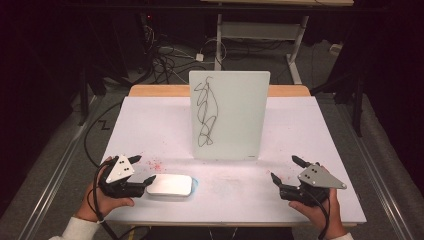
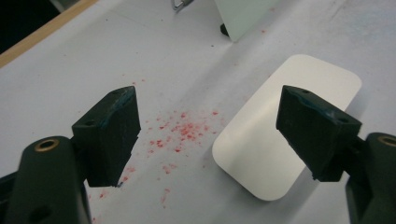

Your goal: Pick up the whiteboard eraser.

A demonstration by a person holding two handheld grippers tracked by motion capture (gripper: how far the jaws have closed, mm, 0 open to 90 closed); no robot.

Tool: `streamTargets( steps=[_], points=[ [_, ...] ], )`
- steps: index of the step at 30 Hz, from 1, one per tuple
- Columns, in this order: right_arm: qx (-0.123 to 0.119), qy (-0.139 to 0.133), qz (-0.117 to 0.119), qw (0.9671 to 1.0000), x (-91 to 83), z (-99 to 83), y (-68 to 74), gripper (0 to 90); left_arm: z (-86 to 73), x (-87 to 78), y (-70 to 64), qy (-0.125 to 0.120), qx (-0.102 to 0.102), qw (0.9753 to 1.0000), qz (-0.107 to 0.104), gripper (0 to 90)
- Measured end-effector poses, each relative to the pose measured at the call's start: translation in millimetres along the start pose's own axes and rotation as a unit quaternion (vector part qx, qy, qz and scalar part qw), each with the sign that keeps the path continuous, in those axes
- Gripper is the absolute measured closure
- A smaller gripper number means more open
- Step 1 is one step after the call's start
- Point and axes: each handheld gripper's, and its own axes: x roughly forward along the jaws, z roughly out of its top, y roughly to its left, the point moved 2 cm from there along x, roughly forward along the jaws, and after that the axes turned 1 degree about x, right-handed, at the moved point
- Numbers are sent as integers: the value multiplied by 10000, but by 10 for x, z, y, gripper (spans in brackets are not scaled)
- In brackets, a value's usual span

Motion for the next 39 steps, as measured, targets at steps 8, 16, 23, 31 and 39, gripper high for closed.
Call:
streamTargets(
  steps=[8, 16, 23, 31, 39],
  points=[
    [-77, 169, 194, 9996, 57, -12, 56, 182, 148, 23, -21, 540, 335, 9967, -508, 199],
    [-149, 331, 384, 9986, 137, -26, 139, 183, 280, 284, -157, 1496, 982, 9755, -1280, 182],
    [-254, 385, 527, 9975, 146, -29, 176, 186, 410, 589, -216, 1959, 1347, 9577, -1619, 182],
    [-369, 466, 635, 9962, 160, -41, 214, 197, 486, 795, -302, 2263, 1676, 9379, -2028, 214],
    [-397, 486, 702, 9956, 162, -43, 237, 204, 422, 807, -277, 2265, 1766, 9368, -1999, 225]
  ],
)
